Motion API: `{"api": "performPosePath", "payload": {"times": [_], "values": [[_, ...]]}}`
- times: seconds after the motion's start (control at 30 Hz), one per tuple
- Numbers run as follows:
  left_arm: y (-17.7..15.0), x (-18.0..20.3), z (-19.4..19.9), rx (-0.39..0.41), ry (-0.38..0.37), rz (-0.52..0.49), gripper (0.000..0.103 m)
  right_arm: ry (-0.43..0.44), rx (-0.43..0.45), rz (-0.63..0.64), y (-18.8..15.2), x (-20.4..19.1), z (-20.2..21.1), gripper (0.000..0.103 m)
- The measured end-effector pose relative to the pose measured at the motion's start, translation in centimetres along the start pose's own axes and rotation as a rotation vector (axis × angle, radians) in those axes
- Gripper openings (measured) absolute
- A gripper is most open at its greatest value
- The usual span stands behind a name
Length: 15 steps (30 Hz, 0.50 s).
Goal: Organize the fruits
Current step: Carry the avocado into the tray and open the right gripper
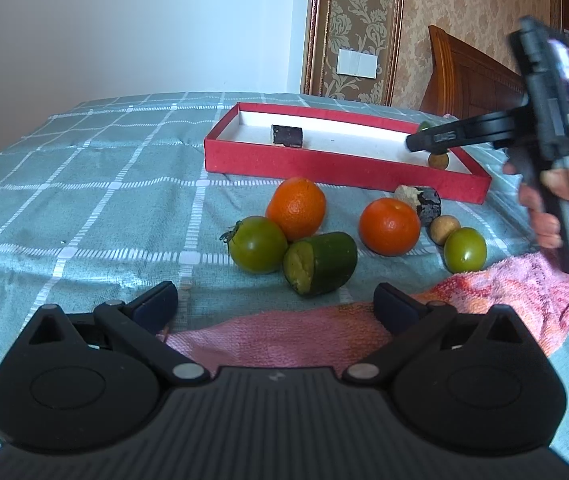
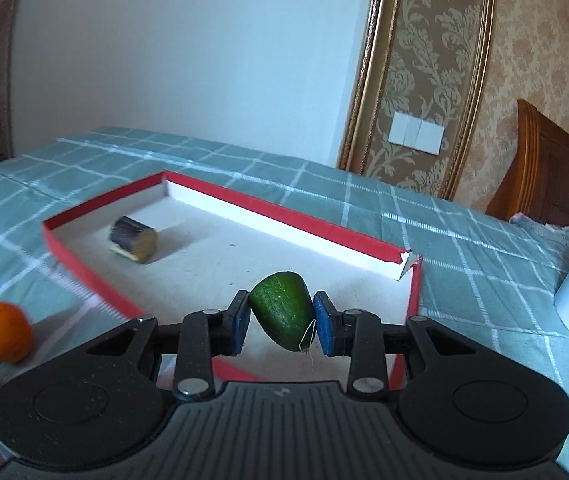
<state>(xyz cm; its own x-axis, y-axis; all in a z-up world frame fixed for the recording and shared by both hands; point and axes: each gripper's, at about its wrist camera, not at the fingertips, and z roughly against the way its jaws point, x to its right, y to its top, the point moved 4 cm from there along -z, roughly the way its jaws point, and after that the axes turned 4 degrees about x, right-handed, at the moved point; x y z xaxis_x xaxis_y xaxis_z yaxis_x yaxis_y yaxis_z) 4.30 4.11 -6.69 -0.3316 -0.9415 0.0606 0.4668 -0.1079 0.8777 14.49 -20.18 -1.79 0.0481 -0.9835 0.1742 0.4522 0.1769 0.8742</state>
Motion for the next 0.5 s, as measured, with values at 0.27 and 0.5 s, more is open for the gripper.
{"api": "performPosePath", "payload": {"times": [0.27, 0.5], "values": [[0.0, -0.1, 0.0, 0.003, -0.005, 0.005, 0.103, -0.013, -0.073, -0.02, -0.2, -0.1, -3.9, 0.034], [0.0, -0.2, 0.0, 0.006, -0.008, 0.011, 0.103, -0.01, -0.111, -0.029, -0.7, 0.0, -4.7, 0.034]]}}
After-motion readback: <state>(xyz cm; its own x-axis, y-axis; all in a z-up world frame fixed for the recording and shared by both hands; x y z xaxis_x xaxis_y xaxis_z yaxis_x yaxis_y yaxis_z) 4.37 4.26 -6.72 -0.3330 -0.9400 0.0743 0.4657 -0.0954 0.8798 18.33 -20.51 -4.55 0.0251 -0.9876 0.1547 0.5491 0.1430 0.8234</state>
